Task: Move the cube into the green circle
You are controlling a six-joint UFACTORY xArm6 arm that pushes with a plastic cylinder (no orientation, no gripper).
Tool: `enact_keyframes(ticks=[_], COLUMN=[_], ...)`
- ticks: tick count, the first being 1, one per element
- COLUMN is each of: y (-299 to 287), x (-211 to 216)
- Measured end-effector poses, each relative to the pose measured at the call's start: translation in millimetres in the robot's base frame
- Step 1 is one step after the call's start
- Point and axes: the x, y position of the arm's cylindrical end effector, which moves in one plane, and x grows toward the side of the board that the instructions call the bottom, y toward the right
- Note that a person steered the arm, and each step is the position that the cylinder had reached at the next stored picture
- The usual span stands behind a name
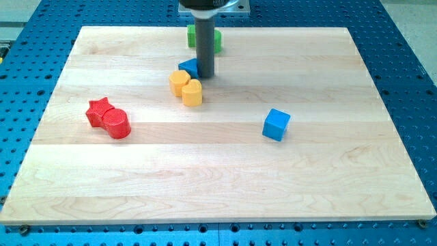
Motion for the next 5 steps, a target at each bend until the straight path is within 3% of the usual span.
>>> enact_keyframes(ticks=[2,3,5], y=[39,-27,-4], x=[58,47,-39])
